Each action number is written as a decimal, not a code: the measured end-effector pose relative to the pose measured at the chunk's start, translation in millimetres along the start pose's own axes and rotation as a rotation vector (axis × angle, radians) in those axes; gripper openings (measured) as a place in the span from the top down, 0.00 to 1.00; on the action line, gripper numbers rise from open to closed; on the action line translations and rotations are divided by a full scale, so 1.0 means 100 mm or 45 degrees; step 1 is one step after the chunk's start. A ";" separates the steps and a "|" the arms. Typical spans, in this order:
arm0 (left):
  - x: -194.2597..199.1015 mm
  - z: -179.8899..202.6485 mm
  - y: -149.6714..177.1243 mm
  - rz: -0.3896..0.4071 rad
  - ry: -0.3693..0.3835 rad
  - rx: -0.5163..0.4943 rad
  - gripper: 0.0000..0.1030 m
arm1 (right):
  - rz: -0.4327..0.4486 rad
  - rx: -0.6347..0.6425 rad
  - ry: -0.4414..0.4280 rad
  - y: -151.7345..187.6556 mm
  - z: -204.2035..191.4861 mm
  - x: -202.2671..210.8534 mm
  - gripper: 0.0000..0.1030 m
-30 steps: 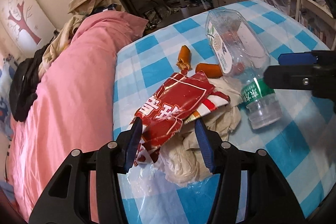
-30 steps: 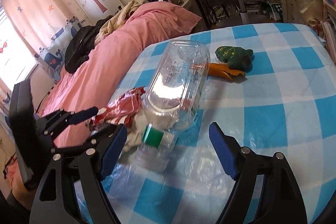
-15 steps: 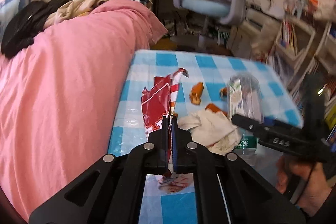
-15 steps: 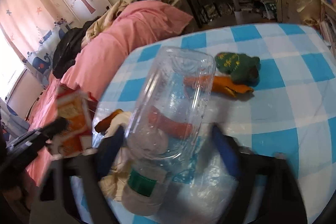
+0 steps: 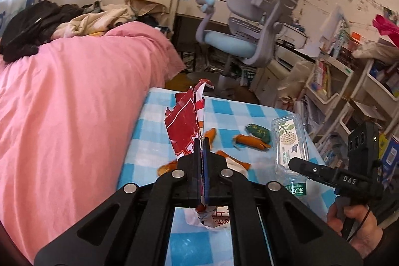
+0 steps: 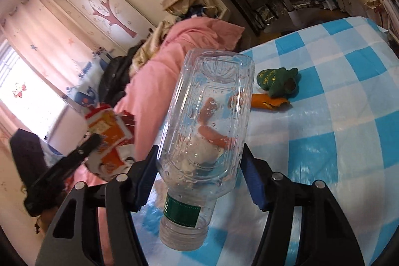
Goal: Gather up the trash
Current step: 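Carry chip bag and bottle over the yellow bin and open both tools, then bring both open tools back over the table, then grasp a white tissue with the left tool while the right grasps crumpled white paper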
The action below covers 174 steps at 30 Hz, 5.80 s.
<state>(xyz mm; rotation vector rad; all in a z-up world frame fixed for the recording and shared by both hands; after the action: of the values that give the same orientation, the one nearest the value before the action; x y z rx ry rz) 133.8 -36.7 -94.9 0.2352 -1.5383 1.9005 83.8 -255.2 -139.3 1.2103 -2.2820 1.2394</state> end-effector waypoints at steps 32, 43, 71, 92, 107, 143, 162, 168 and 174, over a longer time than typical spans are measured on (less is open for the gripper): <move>1.13 0.81 1.39 -0.100 0.068 -0.135 0.98 | -0.309 0.179 -0.120 2.11 -0.53 0.78 0.40; 1.29 1.01 1.91 -0.215 0.094 -0.176 0.98 | -0.443 0.163 0.040 2.48 -0.27 0.78 0.30; 1.47 1.12 2.46 -0.305 -0.098 -0.333 0.41 | -0.017 0.043 0.149 1.95 -0.01 1.22 0.24; 1.51 0.96 2.25 -0.162 -0.231 -0.314 0.25 | 0.057 0.140 0.235 1.93 -0.09 1.23 0.11; 1.50 0.94 2.21 -0.118 -0.258 -0.321 0.20 | 0.078 0.175 0.256 1.91 -0.12 1.21 0.11; -0.31 0.16 1.02 -0.225 -0.248 -0.022 0.19 | 0.028 0.532 0.305 0.68 -0.22 0.41 0.11; -0.24 0.08 0.86 -0.388 -0.155 -0.120 0.84 | -0.013 0.559 0.279 0.48 -0.43 -0.05 0.11; -0.09 0.00 0.84 -0.375 -0.096 -0.048 0.85 | -0.049 0.560 0.318 0.53 -0.37 -0.13 0.11; 0.04 -0.04 0.66 -0.270 -0.089 0.019 0.85 | -0.071 0.615 0.240 0.54 -0.53 -0.31 0.28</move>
<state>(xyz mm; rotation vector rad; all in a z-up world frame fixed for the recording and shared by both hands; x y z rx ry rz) 92.5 -36.3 -147.1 0.4575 -1.4814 1.7538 52.7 -181.2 -156.0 1.2251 -1.8585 1.8651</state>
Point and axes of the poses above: each gripper's, at about its wrist camera, not at the fingertips, and x roughly against the way its jaws point, z to its right, y to its underside, the point moved 7 cm from there along -x, roughly the way its jaws point, and after that the axes turned 8 degrees about y, right-handed, at the moved point
